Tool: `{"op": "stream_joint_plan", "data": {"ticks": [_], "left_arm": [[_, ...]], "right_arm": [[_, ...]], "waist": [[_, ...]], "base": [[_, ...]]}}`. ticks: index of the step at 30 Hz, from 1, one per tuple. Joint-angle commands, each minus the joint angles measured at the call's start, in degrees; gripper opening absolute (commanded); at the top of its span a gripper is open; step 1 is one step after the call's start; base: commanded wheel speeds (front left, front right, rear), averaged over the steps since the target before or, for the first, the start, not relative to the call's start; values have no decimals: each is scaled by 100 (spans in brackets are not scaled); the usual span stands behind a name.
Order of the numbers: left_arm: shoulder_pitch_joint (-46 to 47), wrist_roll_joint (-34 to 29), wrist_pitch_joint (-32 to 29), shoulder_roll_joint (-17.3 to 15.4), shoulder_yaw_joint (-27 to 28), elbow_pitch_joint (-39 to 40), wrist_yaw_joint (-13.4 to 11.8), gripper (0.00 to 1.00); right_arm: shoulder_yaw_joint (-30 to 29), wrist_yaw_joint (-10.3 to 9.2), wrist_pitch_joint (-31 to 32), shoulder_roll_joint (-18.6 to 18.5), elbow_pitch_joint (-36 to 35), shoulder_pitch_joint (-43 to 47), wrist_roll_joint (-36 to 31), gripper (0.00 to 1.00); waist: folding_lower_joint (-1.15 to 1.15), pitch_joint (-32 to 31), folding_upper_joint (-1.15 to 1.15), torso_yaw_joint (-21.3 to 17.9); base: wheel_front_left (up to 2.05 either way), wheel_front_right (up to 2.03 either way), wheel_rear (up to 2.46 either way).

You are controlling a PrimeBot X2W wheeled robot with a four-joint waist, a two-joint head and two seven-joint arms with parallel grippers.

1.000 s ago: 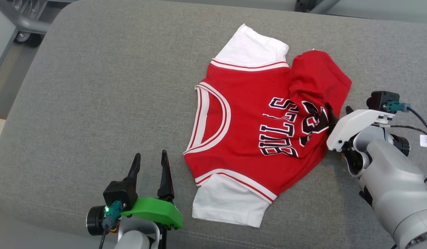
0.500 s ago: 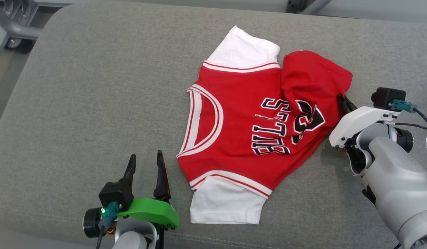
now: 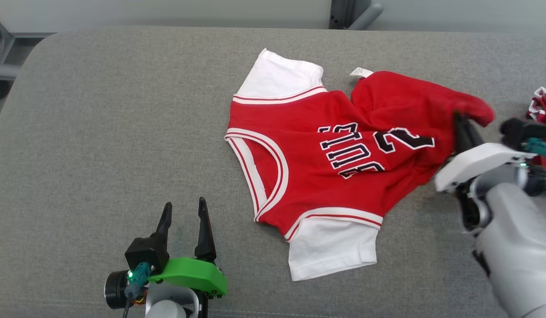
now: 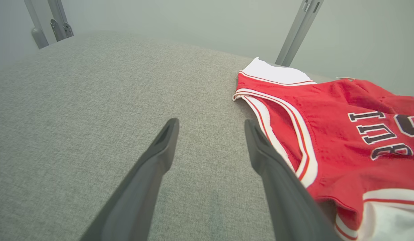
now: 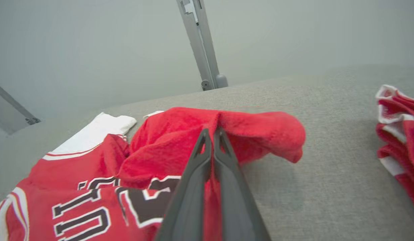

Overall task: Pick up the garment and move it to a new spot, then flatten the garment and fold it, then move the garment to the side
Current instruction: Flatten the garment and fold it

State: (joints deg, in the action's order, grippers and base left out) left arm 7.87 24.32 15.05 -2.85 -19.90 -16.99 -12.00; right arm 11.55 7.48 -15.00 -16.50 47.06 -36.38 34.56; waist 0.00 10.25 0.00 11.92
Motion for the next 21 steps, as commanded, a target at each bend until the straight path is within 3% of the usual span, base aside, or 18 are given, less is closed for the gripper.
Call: {"op": "stream_joint_plan", "data": {"ticks": [1,5,9,16,17,18,19,21], "left_arm": [[-55,-39,13,-10,12,-7,29,100],[45,-19,13,-11,-66,-45,46,100],[83,44,14,-11,-107,-44,26,100],[24,102,13,-11,-96,-43,-3,100],[16,112,13,-11,-98,-39,-8,100],[8,117,13,-11,-97,-35,-19,100],[-4,119,13,-11,-89,-30,-22,100],[-36,129,13,-11,-76,-21,-39,100]], "right_arm": [[74,1,-24,136,-77,68,-82,0],[603,0,335,701,-409,99,-602,0],[1127,0,698,1003,-426,122,-864,0],[2019,-1,1103,1055,-531,238,-805,0],[2055,-1,1062,1036,-539,238,-815,10],[2075,-1,993,1016,-570,229,-850,46],[2061,-1,907,997,-611,213,-873,100],[2007,-1,747,970,-712,207,-903,100]], "waist": [[0,-26,0,-12],[0,-41,0,96],[0,-33,0,278],[0,-30,0,442],[0,-33,0,444],[0,-39,0,439],[0,-45,0,426],[0,-66,0,386]], "base": [[0,0,0],[0,0,0],[0,0,0],[0,0,0],[0,0,0],[0,0,0],[0,0,0],[0,0,0]]}}
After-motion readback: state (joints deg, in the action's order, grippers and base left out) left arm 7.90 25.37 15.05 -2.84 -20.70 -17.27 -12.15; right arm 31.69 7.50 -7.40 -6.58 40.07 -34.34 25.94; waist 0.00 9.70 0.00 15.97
